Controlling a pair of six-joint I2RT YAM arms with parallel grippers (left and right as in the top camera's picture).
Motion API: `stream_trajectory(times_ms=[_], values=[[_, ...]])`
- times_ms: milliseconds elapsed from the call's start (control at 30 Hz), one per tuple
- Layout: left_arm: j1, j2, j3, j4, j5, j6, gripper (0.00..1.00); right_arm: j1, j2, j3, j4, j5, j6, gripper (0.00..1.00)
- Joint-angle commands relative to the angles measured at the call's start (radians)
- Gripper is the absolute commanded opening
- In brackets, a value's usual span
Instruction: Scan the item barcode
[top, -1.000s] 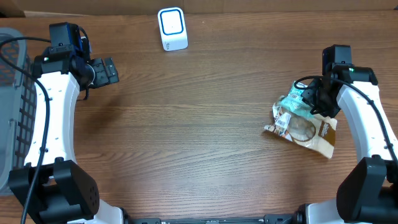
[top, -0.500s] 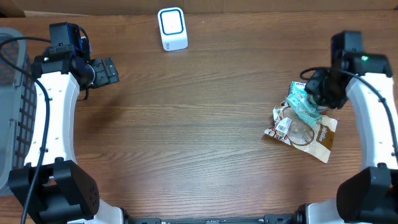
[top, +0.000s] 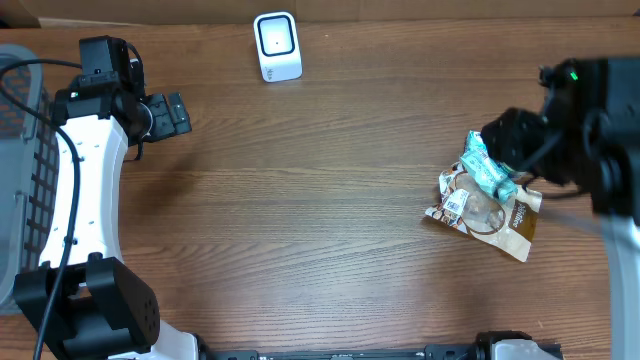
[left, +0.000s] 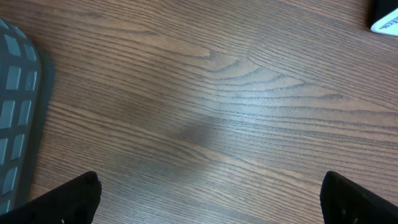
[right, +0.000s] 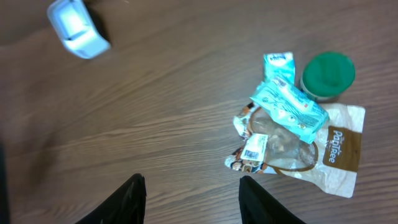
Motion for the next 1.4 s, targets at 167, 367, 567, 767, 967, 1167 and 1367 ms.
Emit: stream_trajectory(times_ms=[167,367,567,767,967,1167,1367], values=[[0.000,0.002,0.014,-0.003,-0.002,0.023,1.00,0.021,-0.182,0.027,-0.038,-0.018,-0.020,0.63],[0.000,0.002,0.014,-0.003,-0.002,0.022,0.99,0.021,-0.226,0.027,-0.103,-0.019,-0.019,1.00],[0.000,0.002,0.014,-0.003,-0.002,0.023,0.99,0.021,-0.214,0.025,-0.162,-0.018,-0.019,1.00],[0.000,0.002,0.014,-0.003,-0.002,0.023,1.00,0.021,-0.212,0.025,-0.161,-0.003,-0.020,1.00],[0.000,0.002,0.014,-0.003,-0.002,0.023,1.00,0.021,-0.212,0.025,-0.155,0.011,-0.020,1.00],[0.000,0.002,0.014,-0.003,-0.002,0.022,1.00,0.021,-0.218,0.005,-0.097,0.060,-0.024,1.00],[0.000,0.002,0.014,-0.003,-0.002,0.022,1.00,0.021,-0.293,-0.090,0.054,0.110,-0.024,1.00]])
